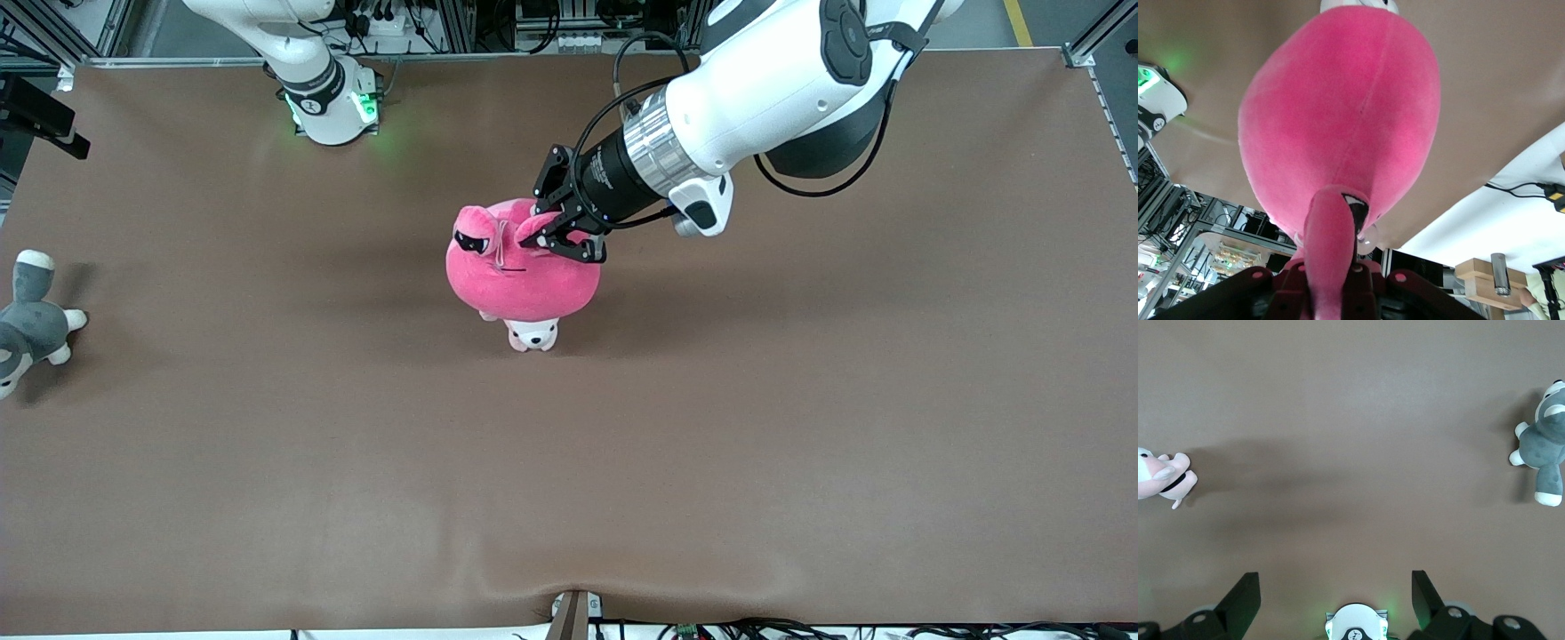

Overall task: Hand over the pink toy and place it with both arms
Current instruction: 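Lift the pink toy and carry it toward the table's middle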

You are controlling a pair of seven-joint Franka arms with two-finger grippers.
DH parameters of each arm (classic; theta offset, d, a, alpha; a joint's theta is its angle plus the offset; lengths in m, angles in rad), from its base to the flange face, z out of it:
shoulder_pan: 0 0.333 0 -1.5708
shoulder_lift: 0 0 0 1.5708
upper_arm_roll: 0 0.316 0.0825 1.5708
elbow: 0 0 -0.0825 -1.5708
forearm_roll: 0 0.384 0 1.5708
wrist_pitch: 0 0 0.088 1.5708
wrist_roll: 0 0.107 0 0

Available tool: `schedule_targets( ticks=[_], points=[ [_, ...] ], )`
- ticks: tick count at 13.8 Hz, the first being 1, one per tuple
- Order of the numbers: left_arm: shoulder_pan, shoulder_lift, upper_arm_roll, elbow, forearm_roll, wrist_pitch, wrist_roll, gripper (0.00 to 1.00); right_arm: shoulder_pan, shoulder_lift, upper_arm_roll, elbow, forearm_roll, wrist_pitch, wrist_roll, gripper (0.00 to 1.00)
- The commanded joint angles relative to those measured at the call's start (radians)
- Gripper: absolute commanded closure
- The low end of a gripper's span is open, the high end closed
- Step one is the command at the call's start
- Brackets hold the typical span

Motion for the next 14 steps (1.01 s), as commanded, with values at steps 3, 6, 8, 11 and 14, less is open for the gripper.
schedule_targets(
  ticks=[3, 6, 8, 11, 14],
  points=[
    [-0.029, 0.012, 0.008, 0.030, 0.020, 0.051, -0.022, 1.00, -0.043, 0.000, 0.012, 0.003, -0.010, -0.009, -0.013, 0.00],
    [-0.029, 0.010, 0.007, 0.030, 0.018, 0.055, -0.022, 1.00, -0.043, 0.000, 0.012, 0.003, -0.010, -0.009, -0.007, 0.00],
    [-0.029, 0.010, 0.007, 0.030, 0.018, 0.055, -0.022, 1.00, -0.044, 0.003, 0.012, -0.003, -0.010, -0.009, -0.008, 0.00],
    [-0.029, 0.011, 0.007, 0.030, 0.018, 0.055, -0.022, 1.00, -0.049, 0.024, 0.012, -0.008, -0.013, -0.009, -0.013, 0.00],
    [-0.029, 0.010, 0.007, 0.030, 0.018, 0.055, -0.024, 1.00, -0.055, 0.061, 0.012, -0.008, -0.013, -0.009, -0.016, 0.00]
  ],
)
